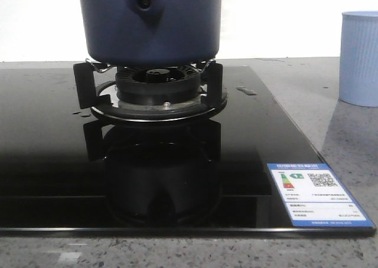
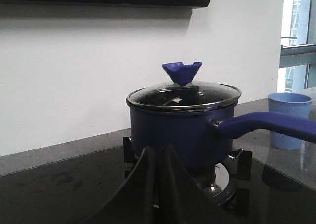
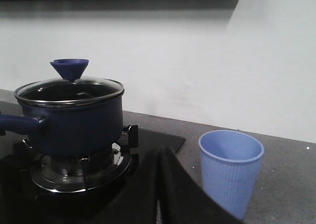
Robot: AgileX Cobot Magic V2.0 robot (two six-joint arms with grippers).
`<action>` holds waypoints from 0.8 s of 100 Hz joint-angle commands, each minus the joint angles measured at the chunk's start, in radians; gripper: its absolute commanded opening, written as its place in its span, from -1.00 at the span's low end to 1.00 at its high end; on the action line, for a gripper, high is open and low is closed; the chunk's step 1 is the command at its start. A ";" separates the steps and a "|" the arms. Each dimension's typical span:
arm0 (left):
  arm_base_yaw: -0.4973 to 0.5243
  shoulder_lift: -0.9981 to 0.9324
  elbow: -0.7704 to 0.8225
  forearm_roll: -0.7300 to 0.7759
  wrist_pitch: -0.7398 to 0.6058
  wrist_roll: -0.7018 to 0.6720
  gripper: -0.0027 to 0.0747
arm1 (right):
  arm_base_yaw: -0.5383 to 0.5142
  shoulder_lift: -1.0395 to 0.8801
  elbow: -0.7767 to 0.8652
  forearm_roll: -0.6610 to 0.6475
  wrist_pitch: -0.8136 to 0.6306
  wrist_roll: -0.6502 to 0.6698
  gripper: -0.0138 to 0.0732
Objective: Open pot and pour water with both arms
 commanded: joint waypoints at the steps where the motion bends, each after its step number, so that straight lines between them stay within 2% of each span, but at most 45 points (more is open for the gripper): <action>1: -0.006 0.010 -0.024 -0.034 -0.008 -0.012 -0.98 | 0.003 0.011 -0.026 -0.006 -0.065 -0.007 -0.85; 15: -0.006 0.010 -0.024 -0.034 -0.008 -0.012 -0.98 | 0.003 0.011 -0.026 -0.006 -0.065 -0.007 -0.85; 26: -0.006 0.010 -0.024 -0.023 -0.083 -0.010 -0.98 | 0.003 0.011 -0.026 -0.006 -0.065 -0.007 -0.85; 36: -0.006 0.010 -0.024 0.070 -0.135 -0.042 -0.98 | 0.003 0.011 -0.026 -0.006 -0.065 -0.007 -0.85; 43: -0.006 0.010 -0.024 0.311 -0.166 -0.259 -0.98 | 0.003 0.011 -0.026 -0.006 -0.065 -0.007 -0.85; 53: -0.006 0.010 -0.018 0.847 -0.193 -0.810 -0.98 | 0.003 0.011 -0.026 -0.006 -0.065 -0.007 -0.85; 60: -0.006 0.010 -0.006 1.159 -0.197 -1.113 -0.98 | 0.003 0.011 -0.026 -0.006 -0.065 -0.007 -0.85; 70: -0.006 0.008 0.029 1.412 -0.222 -1.351 -0.98 | 0.003 0.011 -0.026 -0.006 -0.065 -0.007 -0.85; 80: -0.006 -0.013 0.096 1.506 -0.299 -1.421 -0.98 | 0.003 0.011 -0.026 -0.006 -0.065 -0.007 -0.85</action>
